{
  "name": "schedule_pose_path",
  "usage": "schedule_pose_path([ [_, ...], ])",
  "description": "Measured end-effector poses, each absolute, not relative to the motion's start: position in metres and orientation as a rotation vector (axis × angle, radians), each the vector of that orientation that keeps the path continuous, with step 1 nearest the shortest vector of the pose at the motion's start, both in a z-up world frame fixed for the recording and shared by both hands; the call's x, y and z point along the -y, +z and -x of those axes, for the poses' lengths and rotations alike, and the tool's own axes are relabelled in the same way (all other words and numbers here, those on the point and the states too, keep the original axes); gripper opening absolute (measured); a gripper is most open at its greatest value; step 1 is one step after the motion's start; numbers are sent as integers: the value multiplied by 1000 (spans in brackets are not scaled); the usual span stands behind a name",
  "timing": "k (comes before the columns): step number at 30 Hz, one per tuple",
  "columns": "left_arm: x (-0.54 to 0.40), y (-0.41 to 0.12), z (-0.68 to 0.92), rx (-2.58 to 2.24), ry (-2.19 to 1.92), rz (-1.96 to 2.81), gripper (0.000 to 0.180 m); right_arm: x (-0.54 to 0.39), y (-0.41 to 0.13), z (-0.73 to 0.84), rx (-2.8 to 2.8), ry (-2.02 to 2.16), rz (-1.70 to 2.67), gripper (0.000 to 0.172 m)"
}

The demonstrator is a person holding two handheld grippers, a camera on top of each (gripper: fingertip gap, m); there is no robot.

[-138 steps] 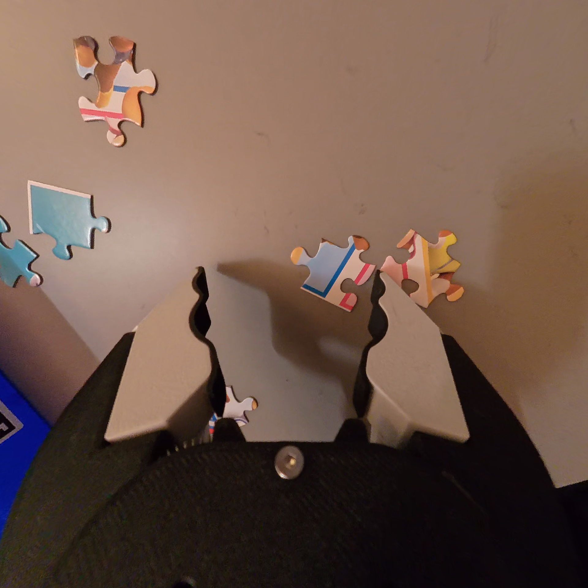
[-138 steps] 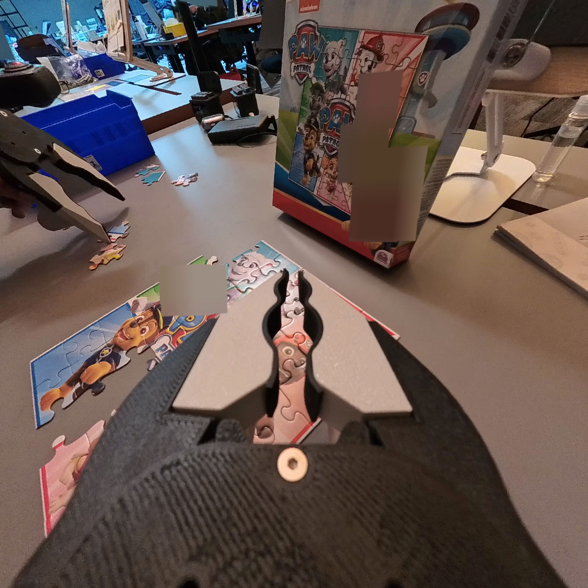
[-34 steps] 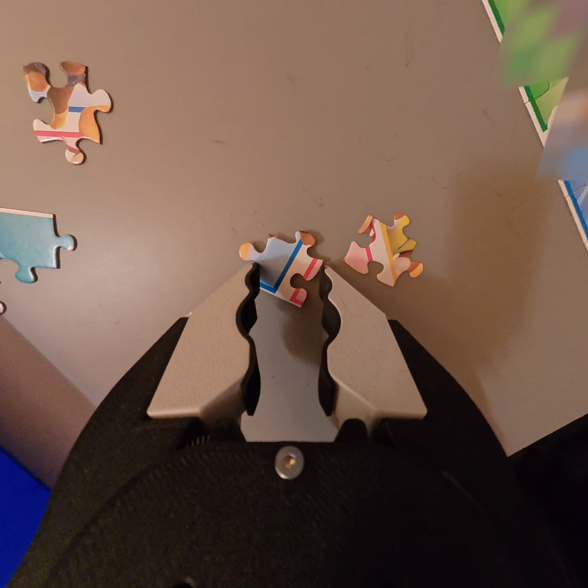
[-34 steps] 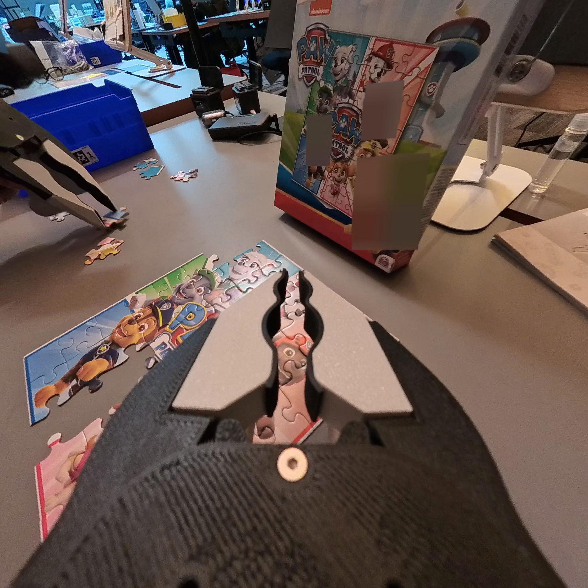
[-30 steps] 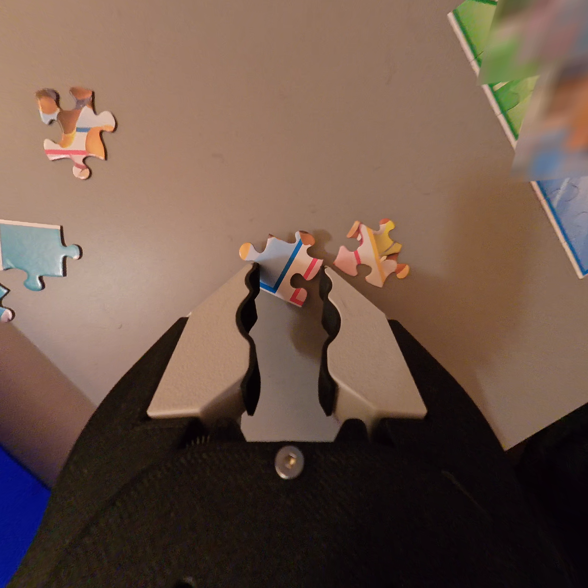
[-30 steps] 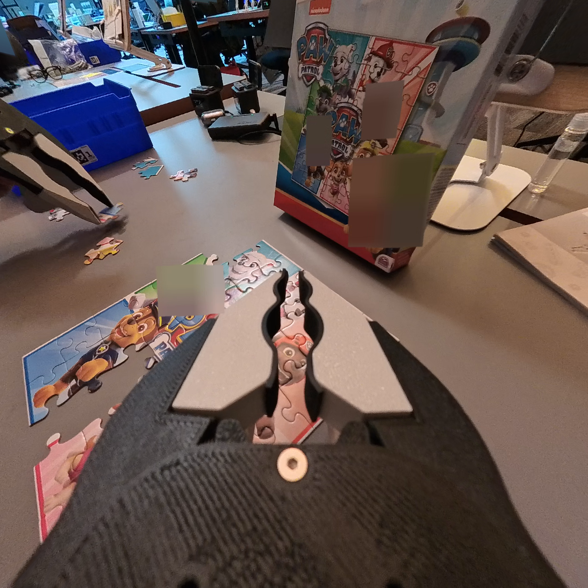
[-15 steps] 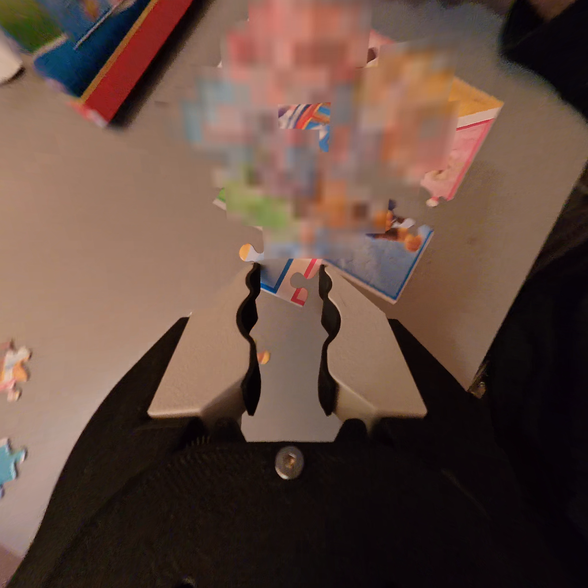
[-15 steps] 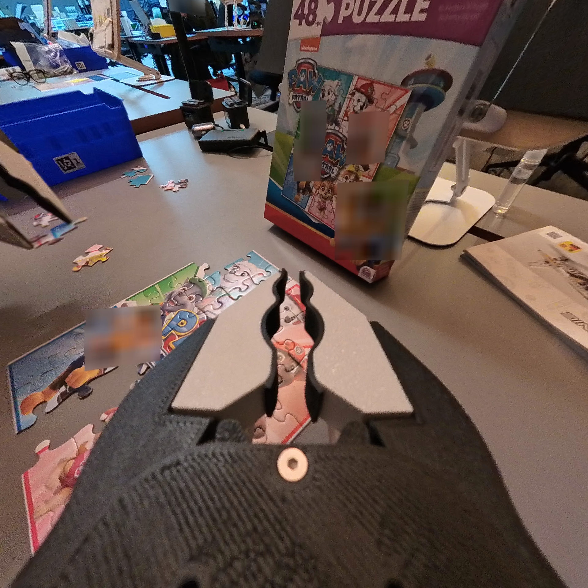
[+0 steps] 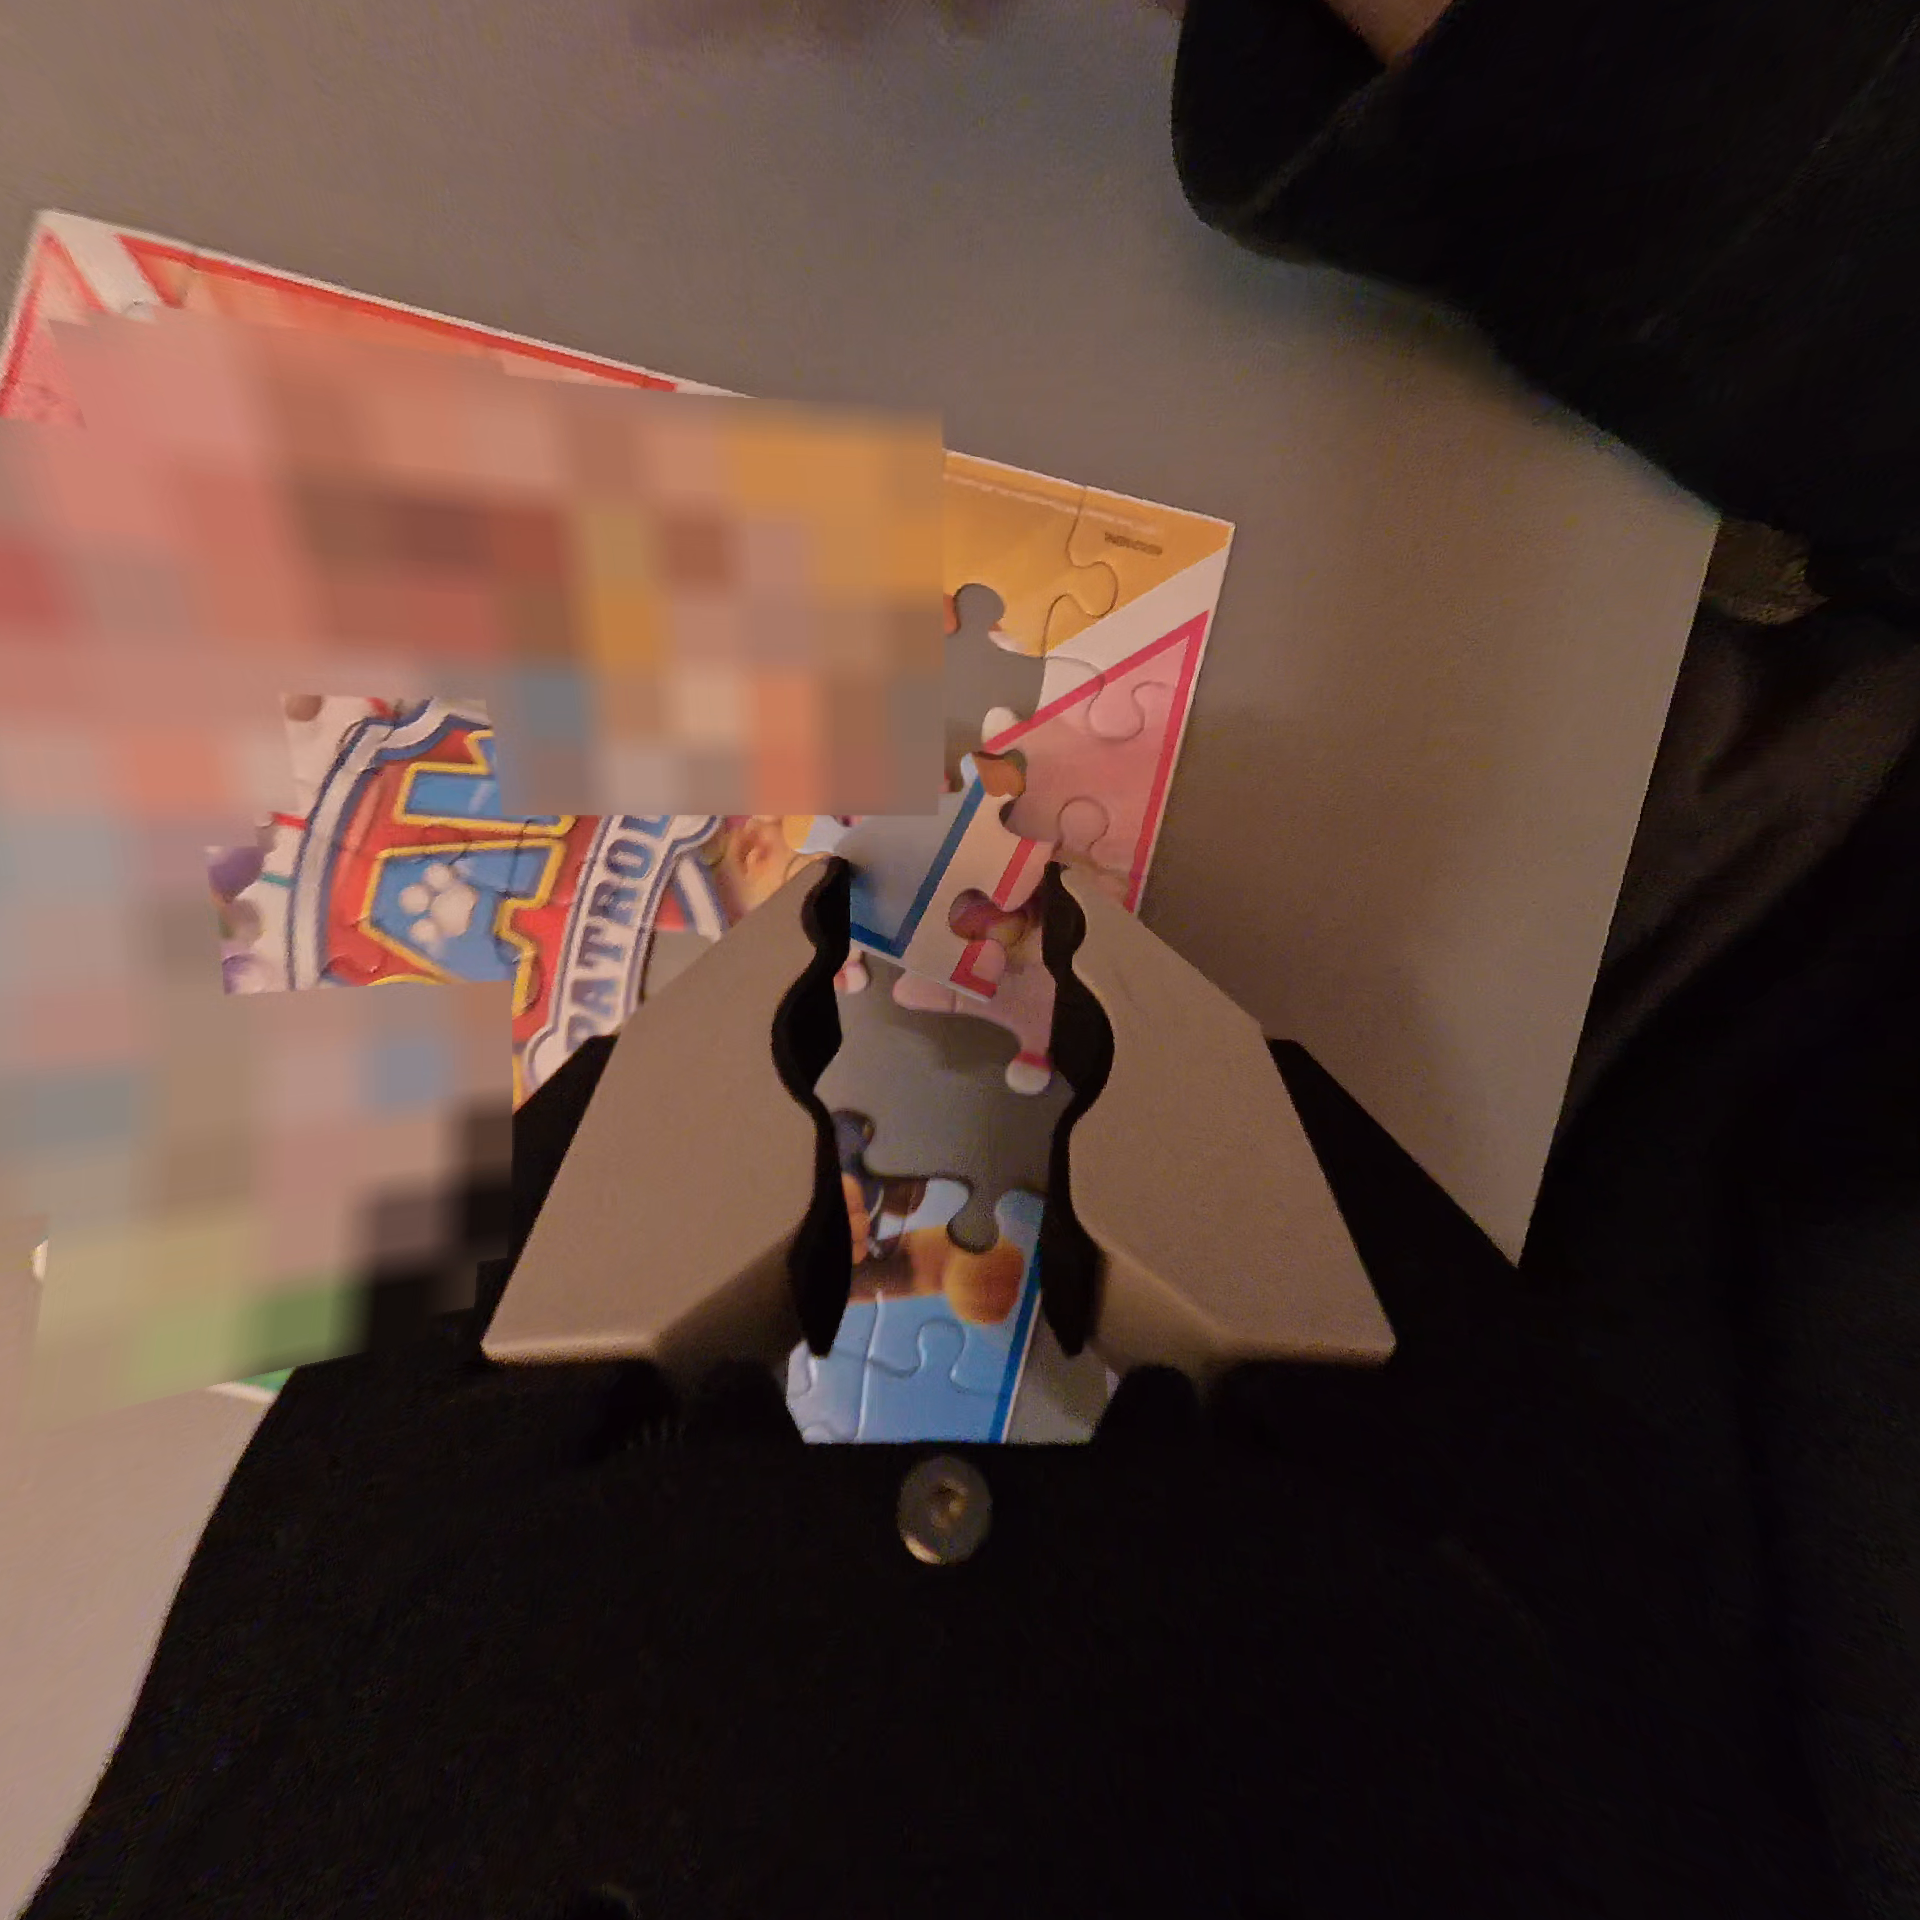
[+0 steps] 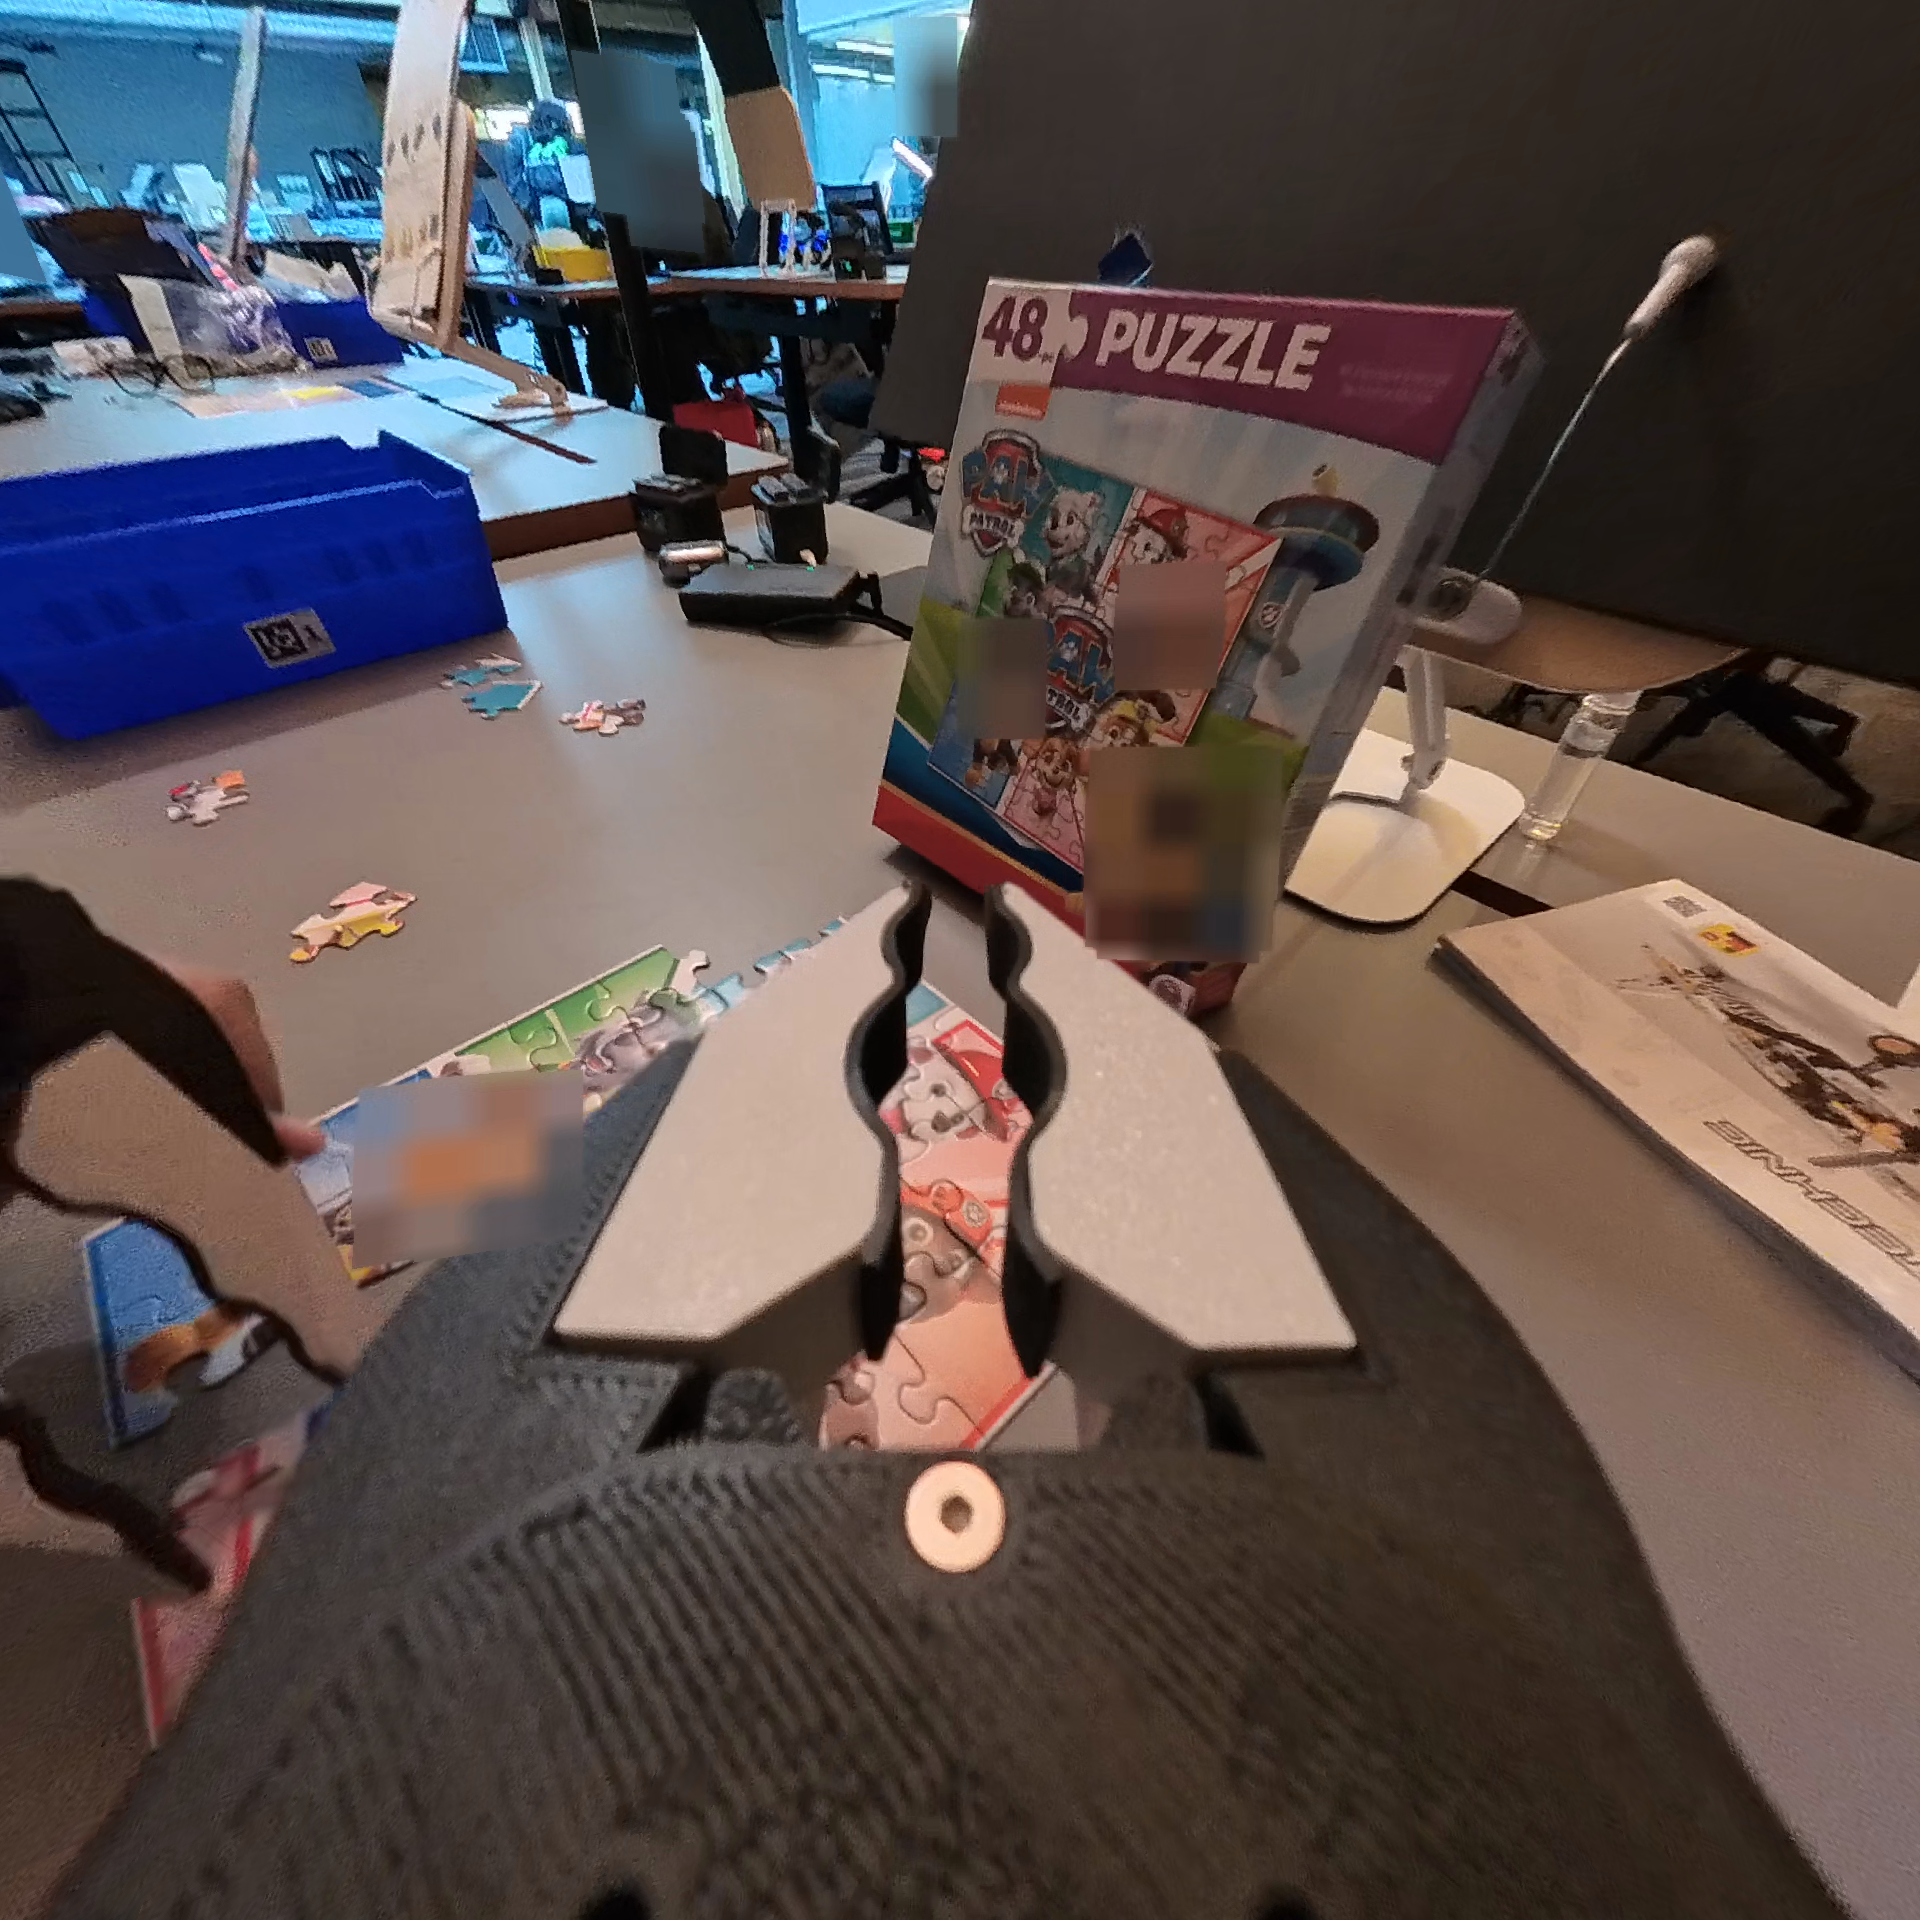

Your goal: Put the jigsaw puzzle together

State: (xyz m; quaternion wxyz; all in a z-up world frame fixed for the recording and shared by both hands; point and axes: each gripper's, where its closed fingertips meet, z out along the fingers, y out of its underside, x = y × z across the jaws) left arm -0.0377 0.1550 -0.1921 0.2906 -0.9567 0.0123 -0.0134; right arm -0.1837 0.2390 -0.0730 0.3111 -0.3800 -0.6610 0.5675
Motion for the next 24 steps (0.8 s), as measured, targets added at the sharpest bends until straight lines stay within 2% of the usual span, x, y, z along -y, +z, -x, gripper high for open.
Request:
schedule_pose_path([
  [1,-160,-194,35,-38,-28,2561,36,-240,-71,183,1736,1514,1004,10],
  [9,-185,-211,28,-8,18,2597,37,-252,-66,184,1679,1571,1045,10],
  [24,-193,-210,33,73,88,2563,37,-253,-59,181,1643,1680,1059,10],
])
